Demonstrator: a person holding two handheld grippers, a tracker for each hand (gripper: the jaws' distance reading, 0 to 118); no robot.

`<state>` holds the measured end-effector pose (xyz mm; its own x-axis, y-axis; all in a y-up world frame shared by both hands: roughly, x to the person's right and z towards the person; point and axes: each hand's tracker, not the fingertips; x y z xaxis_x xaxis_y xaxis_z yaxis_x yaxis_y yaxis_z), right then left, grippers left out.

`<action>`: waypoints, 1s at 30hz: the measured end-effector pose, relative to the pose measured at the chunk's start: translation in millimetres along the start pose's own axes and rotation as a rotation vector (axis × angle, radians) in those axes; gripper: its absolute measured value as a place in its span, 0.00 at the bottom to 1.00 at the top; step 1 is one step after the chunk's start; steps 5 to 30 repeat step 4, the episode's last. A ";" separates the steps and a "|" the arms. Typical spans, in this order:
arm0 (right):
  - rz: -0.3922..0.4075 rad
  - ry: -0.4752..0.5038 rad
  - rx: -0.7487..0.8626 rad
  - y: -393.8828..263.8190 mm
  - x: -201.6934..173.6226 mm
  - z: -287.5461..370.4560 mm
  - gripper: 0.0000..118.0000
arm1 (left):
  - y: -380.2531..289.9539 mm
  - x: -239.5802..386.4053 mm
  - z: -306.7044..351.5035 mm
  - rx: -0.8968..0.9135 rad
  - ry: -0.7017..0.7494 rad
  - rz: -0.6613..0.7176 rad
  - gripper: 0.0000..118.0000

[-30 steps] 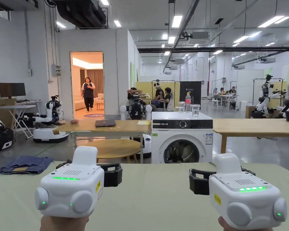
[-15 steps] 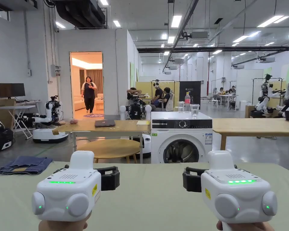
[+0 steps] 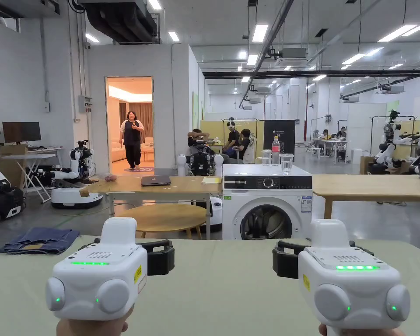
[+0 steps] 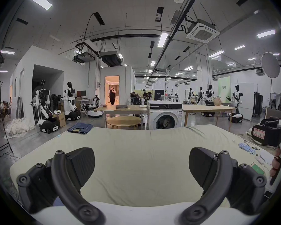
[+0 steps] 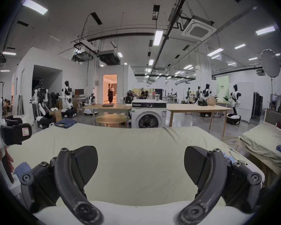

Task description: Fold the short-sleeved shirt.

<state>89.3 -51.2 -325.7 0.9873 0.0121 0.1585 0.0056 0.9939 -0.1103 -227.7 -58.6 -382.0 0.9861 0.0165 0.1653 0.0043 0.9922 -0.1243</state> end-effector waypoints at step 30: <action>0.013 -0.011 0.006 0.5 1.1 3.9 0.92 | 1.2 1.1 1.8 0.004 0.004 -0.002 0.97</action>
